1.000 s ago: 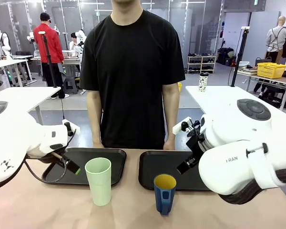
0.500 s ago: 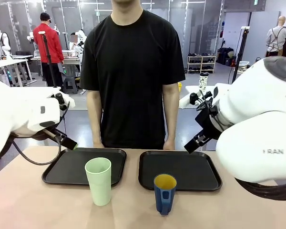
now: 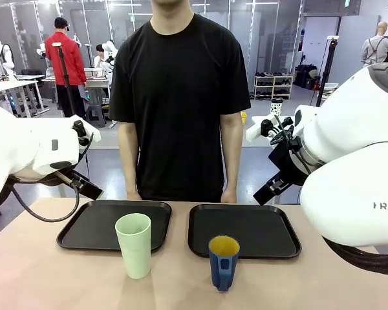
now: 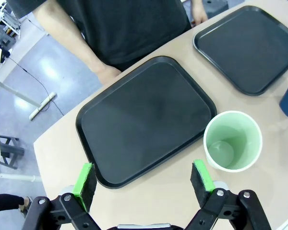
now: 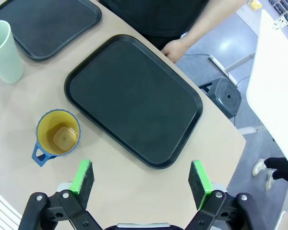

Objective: Sort and store the cups by type.
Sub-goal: Pick up the Reusable plastic cup.

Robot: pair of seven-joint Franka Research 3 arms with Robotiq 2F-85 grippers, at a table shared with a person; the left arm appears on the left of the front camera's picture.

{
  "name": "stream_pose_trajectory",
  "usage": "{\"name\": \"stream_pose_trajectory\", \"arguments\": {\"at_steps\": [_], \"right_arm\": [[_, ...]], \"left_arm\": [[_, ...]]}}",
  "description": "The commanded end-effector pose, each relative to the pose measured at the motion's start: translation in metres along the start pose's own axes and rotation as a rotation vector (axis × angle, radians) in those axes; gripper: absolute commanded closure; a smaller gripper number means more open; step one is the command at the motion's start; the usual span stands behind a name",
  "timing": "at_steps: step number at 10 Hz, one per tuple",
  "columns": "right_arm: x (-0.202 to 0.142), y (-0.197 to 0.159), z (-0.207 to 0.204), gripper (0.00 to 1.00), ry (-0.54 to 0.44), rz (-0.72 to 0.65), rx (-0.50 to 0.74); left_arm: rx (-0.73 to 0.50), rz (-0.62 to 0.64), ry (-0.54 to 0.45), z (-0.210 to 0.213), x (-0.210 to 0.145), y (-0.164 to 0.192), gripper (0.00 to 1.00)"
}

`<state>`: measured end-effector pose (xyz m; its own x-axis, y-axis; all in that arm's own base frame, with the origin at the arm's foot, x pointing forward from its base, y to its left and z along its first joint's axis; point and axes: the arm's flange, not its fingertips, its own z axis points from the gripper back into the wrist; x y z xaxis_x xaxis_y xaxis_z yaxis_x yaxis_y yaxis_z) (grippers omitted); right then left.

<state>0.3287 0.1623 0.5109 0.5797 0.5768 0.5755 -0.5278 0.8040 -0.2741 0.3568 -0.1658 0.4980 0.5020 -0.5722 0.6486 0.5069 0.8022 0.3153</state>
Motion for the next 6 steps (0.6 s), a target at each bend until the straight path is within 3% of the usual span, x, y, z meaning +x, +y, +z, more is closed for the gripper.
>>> {"name": "stream_pose_trajectory", "arguments": {"at_steps": [1,3,6], "right_arm": [[0.0,0.0,-0.002,0.0,-0.003,0.003,0.0],[0.0,0.0,0.0,0.0,0.001,0.0,0.0],[-0.005,-0.036,-0.049,0.0,0.082,-0.067,0.05]], "left_arm": [[-0.003,0.01,0.0,0.0,0.0,-0.001,0.0],[-0.002,0.002,-0.001,0.0,0.0,0.0,0.0],[-0.022,0.063,0.05,-0.064,-0.023,0.053,0.0]]}}
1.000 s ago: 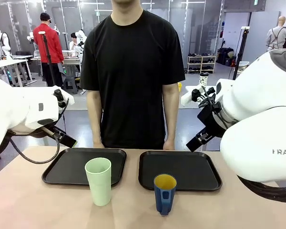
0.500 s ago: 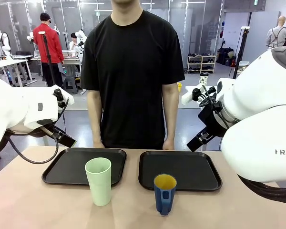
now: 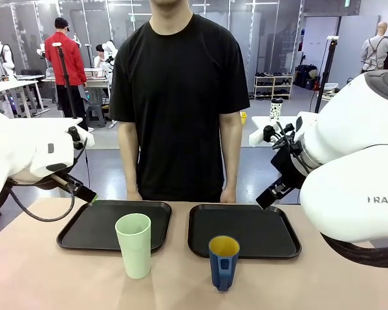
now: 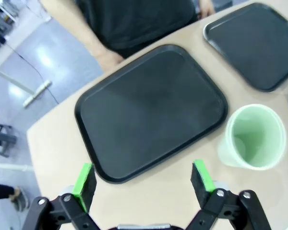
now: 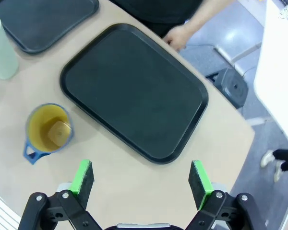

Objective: Sort and store the cups by type.
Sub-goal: Pick up the Reusable plastic cup.

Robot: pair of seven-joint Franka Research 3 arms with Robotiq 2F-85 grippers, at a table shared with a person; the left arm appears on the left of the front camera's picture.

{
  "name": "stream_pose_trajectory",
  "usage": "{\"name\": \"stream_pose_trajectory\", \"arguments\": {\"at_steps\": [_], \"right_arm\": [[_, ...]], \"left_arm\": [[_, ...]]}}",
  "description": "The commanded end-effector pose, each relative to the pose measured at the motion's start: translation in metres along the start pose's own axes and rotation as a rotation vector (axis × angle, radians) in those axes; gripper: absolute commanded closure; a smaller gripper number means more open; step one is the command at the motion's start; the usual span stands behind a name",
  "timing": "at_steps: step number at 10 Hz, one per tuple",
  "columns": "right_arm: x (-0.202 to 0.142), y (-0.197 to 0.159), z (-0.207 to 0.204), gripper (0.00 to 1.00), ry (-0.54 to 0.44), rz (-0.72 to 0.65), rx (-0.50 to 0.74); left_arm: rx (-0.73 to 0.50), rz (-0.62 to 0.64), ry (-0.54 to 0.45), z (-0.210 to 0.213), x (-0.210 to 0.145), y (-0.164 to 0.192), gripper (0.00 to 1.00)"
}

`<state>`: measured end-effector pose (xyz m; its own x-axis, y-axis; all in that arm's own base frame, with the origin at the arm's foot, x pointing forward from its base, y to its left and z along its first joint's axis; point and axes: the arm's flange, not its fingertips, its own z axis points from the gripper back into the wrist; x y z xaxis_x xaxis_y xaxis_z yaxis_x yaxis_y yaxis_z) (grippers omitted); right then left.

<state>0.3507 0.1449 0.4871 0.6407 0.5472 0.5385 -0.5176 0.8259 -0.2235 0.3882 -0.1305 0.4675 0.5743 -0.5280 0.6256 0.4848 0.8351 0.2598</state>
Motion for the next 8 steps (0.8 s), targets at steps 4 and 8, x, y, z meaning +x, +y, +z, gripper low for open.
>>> {"name": "stream_pose_trajectory", "arguments": {"at_steps": [4,8], "right_arm": [[0.002,-0.083,-0.089,0.0,0.141,-0.218,0.022],[-0.002,-0.123,-0.124,0.0,0.191,-0.316,0.056]], "left_arm": [[0.028,0.136,0.06,-0.101,-0.014,0.076,0.0],[0.007,0.213,0.079,-0.132,-0.016,0.095,0.0]]}}
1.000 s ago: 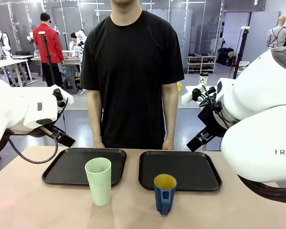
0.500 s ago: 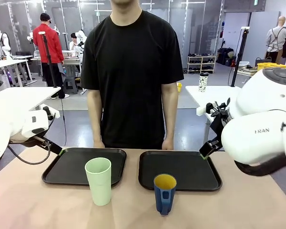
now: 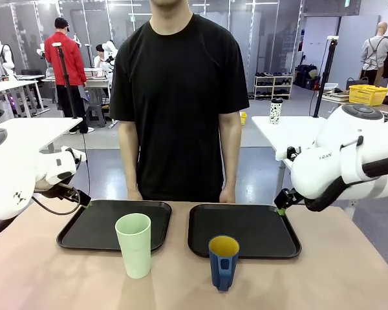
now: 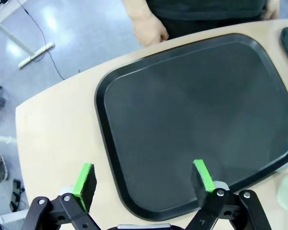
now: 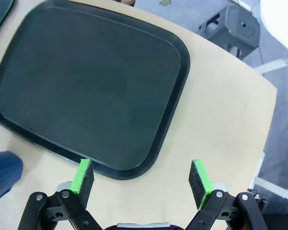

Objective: Sort and store the cups by type.
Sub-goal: Pick up the Reusable plastic cup.

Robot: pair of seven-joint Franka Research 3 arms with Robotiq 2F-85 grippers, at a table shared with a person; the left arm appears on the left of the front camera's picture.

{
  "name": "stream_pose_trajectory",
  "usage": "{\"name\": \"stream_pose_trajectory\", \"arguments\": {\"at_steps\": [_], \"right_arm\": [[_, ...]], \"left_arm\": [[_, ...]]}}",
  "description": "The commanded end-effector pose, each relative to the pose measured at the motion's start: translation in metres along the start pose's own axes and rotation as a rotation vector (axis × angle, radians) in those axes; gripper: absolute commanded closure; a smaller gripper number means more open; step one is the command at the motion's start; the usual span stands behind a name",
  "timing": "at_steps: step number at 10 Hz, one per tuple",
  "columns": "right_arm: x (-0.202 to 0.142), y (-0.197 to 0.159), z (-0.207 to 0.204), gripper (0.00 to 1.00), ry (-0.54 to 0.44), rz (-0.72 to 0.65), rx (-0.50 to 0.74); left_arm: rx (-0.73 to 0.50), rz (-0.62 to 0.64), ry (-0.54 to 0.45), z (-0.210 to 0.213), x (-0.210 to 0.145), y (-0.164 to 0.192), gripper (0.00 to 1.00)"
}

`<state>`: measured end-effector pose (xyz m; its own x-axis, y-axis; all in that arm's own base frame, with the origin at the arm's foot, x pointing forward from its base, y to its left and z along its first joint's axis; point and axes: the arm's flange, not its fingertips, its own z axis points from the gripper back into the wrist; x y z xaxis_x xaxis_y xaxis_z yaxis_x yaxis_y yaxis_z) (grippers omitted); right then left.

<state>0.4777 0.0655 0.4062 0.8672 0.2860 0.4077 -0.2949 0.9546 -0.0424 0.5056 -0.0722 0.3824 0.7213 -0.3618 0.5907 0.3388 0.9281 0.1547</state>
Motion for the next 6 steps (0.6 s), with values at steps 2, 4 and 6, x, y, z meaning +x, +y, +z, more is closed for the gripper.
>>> {"name": "stream_pose_trajectory", "arguments": {"at_steps": [2,4,6], "right_arm": [[0.008,-0.012,0.003,0.0,0.008,-0.029,0.01],[0.003,-0.004,-0.001,0.0,0.002,-0.016,0.002],[0.003,-0.004,-0.001,0.0,0.002,-0.016,0.002]], "left_arm": [[-0.019,0.018,-0.022,-0.005,0.007,0.011,0.0],[-0.01,0.024,-0.004,0.0,0.002,-0.004,0.0],[-0.01,0.024,-0.004,0.0,0.002,-0.004,0.0]]}}
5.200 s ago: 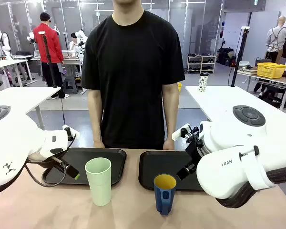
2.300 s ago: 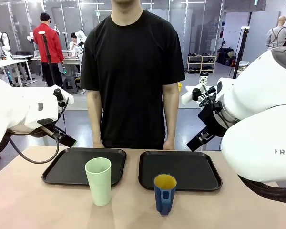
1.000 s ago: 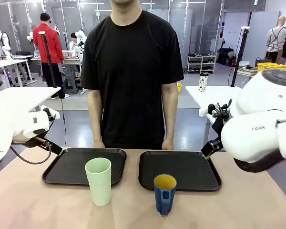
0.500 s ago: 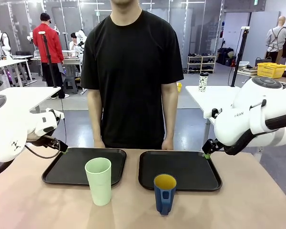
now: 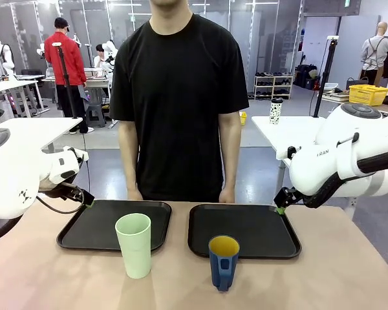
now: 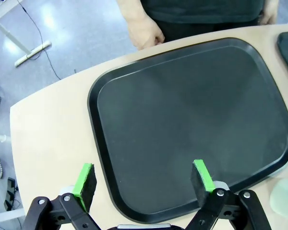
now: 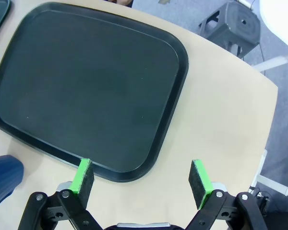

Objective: Sort and store the cups by type.
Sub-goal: Pick up the Reusable plastic cup.

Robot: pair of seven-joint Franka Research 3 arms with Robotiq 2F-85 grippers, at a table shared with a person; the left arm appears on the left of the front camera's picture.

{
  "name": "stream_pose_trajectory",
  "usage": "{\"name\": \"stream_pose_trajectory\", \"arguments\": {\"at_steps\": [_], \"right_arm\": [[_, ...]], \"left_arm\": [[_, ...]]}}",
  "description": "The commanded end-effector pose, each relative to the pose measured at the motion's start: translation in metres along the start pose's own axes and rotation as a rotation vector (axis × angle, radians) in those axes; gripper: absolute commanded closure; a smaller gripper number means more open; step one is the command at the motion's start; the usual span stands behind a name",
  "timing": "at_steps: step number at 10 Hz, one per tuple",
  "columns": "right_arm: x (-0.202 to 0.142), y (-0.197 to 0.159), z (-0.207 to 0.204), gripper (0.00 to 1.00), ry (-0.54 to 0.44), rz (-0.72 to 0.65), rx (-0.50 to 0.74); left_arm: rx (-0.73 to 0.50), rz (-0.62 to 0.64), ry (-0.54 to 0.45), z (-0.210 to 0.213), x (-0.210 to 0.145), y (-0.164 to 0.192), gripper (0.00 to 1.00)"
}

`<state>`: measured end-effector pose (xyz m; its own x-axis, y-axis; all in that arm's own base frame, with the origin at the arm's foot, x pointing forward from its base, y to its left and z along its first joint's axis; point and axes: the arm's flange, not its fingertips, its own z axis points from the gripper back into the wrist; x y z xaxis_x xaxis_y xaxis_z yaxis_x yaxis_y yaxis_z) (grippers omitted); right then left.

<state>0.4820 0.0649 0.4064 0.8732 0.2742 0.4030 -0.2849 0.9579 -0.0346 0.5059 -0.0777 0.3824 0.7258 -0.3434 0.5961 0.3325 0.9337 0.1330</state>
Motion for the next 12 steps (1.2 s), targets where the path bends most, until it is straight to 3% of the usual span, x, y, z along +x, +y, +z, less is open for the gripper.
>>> {"name": "stream_pose_trajectory", "arguments": {"at_steps": [1,12], "right_arm": [[-0.0009,-0.0022,0.0002,0.0,-0.004,-0.003,-0.001],[-0.0009,-0.0022,0.0002,0.0,-0.004,-0.003,-0.001]], "left_arm": [[0.003,0.005,-0.001,0.0002,0.0,0.0014,0.0],[0.003,0.005,-0.001,0.0002,0.0,0.0014,0.0]]}}
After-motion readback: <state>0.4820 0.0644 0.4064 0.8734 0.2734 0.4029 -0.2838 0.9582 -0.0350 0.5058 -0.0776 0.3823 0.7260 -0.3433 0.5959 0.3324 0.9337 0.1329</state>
